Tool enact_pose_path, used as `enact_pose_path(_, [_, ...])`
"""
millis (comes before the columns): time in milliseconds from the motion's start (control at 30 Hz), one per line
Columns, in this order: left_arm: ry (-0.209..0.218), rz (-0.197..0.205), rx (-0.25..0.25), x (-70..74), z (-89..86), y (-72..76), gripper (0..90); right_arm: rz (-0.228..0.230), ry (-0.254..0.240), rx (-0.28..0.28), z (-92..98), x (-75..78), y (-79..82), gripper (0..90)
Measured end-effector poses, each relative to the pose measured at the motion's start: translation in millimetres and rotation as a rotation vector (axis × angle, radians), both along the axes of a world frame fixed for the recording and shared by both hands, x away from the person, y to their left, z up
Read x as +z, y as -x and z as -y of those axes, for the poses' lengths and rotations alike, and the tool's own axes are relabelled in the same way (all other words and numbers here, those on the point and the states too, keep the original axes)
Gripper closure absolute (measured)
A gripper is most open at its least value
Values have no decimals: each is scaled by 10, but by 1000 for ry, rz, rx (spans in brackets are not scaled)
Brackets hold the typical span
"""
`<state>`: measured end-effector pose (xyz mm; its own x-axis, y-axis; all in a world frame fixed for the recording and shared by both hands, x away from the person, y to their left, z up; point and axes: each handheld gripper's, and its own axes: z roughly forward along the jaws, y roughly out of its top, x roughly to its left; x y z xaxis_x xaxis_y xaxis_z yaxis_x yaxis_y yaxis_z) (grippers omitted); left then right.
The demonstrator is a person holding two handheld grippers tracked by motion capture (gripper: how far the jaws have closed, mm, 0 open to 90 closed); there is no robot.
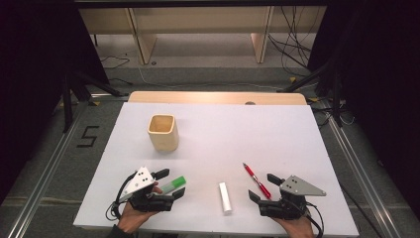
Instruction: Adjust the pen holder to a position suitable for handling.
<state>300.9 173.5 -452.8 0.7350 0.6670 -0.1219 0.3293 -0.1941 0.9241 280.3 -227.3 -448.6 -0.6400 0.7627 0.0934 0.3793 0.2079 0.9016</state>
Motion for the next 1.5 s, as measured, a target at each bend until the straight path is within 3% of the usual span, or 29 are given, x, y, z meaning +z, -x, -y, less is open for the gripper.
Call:
enact_pose_path(433, [-6, -15, 22, 43, -15, -55, 159, 4, -4, -5, 12, 13, -4, 167])
enact_pose_path(733, [-52, -24, 50, 119, 3, -159, 159, 6, -3, -10, 25, 21, -6, 169])
enact_pose_path(900, [-52, -36, 112, 175, -103, -304, 160, 5, -1, -8, 23, 25, -7, 169])
enact_pose_path(1100, [-101, -79, 222, 151, -227, -503, 160, 4, -4, -9, 28, 24, -11, 169])
enact_pose_path(1200, [-104, -89, 247, 141, -255, -551, 163, 4, -3, -8, 33, 28, -8, 170])
enact_pose_path(1233, [-126, -90, 281, 135, -281, -600, 167, 3, -4, -8, 35, 28, -9, 170])
enact_pose_path(1333, [-159, -89, 314, 132, -334, -671, 196, 4, -4, -10, 37, 29, -10, 171])
enact_pose_path(1500, [-143, -110, 376, 139, -486, -795, 259, 3, -2, -12, 38, 26, -14, 171])
